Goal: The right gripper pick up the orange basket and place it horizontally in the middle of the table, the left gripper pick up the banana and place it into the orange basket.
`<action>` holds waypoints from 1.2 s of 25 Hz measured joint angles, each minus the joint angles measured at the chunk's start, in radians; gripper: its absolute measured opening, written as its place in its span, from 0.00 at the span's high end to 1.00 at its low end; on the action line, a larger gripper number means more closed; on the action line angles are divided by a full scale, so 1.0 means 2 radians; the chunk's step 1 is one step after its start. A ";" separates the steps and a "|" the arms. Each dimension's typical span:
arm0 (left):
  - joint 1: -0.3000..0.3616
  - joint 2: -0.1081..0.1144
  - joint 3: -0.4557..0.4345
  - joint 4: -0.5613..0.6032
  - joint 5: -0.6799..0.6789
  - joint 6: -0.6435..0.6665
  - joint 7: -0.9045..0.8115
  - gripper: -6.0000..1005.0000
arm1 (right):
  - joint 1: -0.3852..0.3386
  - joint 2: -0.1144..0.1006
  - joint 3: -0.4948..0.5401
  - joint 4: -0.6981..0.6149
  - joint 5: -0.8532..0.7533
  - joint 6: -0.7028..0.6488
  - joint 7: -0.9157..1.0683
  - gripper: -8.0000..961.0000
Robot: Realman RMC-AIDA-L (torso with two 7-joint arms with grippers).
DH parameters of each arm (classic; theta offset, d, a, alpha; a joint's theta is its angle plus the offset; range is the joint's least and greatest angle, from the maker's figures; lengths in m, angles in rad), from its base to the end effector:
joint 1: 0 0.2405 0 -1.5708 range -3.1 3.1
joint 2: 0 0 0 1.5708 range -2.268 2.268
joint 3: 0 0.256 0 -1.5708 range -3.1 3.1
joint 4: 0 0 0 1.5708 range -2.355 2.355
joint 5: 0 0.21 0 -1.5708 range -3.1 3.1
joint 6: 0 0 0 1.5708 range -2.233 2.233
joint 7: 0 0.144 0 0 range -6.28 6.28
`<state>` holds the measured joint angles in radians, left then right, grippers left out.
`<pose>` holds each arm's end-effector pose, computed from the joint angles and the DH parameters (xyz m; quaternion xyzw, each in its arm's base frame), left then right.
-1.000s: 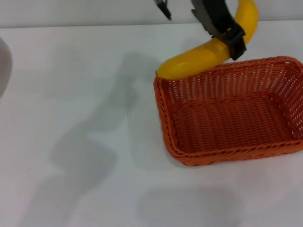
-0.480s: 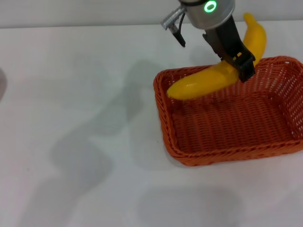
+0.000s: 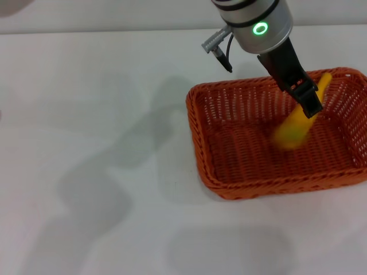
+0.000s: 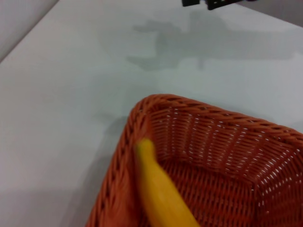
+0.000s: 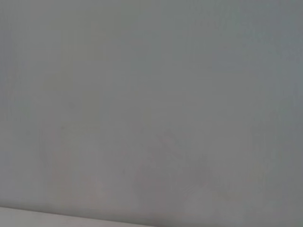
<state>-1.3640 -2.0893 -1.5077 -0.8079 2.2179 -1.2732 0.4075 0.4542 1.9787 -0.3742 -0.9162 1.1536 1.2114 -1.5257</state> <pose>0.0398 0.3840 -0.1045 -0.9721 -0.1843 0.1199 0.0818 0.3412 0.3648 0.1657 -0.7855 0.3288 0.2174 0.4770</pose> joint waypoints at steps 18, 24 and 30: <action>0.303 0.005 -0.140 -0.256 -0.016 0.068 0.144 0.23 | -0.032 -0.006 0.006 0.010 0.082 -0.003 -0.060 0.13; 0.465 0.005 -0.192 -0.294 -0.168 0.129 0.302 0.23 | -0.048 -0.006 0.006 0.016 0.144 0.026 -0.104 0.13; 0.559 0.004 -0.230 -0.256 -0.343 0.138 0.493 0.23 | -0.075 -0.010 0.007 0.085 0.269 0.074 -0.180 0.13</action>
<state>-0.2456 -2.0809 -1.9677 -1.3198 1.5315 -0.9967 1.3938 0.3041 1.9579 -0.3605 -0.7472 1.6907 1.3603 -1.8856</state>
